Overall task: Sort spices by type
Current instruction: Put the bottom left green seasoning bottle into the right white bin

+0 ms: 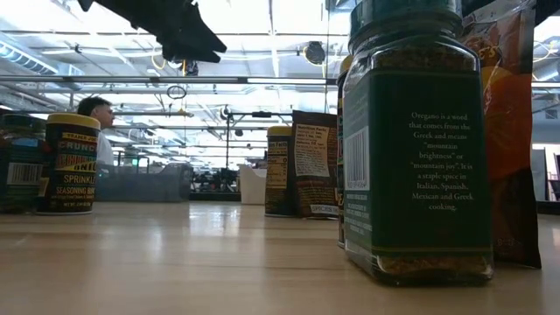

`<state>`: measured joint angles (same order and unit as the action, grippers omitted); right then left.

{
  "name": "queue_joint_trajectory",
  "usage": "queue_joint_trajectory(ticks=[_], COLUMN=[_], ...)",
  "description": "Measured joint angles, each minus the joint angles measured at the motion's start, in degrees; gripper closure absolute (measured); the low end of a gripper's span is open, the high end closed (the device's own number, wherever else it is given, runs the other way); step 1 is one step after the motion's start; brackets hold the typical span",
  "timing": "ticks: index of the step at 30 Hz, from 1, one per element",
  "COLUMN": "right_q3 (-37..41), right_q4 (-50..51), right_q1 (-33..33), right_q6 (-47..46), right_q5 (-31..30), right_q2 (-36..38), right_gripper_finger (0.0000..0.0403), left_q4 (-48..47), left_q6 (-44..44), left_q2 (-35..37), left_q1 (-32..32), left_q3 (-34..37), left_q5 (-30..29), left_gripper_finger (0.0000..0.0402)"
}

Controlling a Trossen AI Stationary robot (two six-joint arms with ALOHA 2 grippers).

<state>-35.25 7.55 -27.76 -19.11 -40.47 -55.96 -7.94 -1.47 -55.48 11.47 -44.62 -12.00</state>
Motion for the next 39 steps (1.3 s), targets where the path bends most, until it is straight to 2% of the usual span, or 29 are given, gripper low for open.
queue_joint_trajectory(ticks=[7,20,24,32,39], right_q3=[2.2,2.27,2.27,2.27,2.27], right_q4=[-8.91,-9.66,-9.55,-9.54,-9.55], right_q1=[-2.94,-5.61,-5.58,-5.68,-6.85], right_q6=[1.77,-3.67,-4.24,-5.7,-6.82], right_q5=[4.65,4.54,3.77,-1.44,-1.99], right_q2=[-5.75,-15.37,-16.89,-18.04,-18.04], right_gripper_finger=[0.0222,0.0222,0.0222,0.0222,0.0222], left_q4=[0.01,-0.04,-0.07,-0.3,-0.28], left_q6=[-1.25,-4.27,-4.27,-4.27,-4.27], left_q2=[0.0,0.0,0.0,0.0,0.0], left_q1=[0.57,0.56,0.56,0.56,0.56], left_q3=[0.0,-0.04,-0.04,-0.04,-0.04], left_q5=[-0.01,-0.07,-0.09,-0.17,-0.18], left_gripper_finger=[0.0159,0.0159,0.0159,0.0159,0.0159])
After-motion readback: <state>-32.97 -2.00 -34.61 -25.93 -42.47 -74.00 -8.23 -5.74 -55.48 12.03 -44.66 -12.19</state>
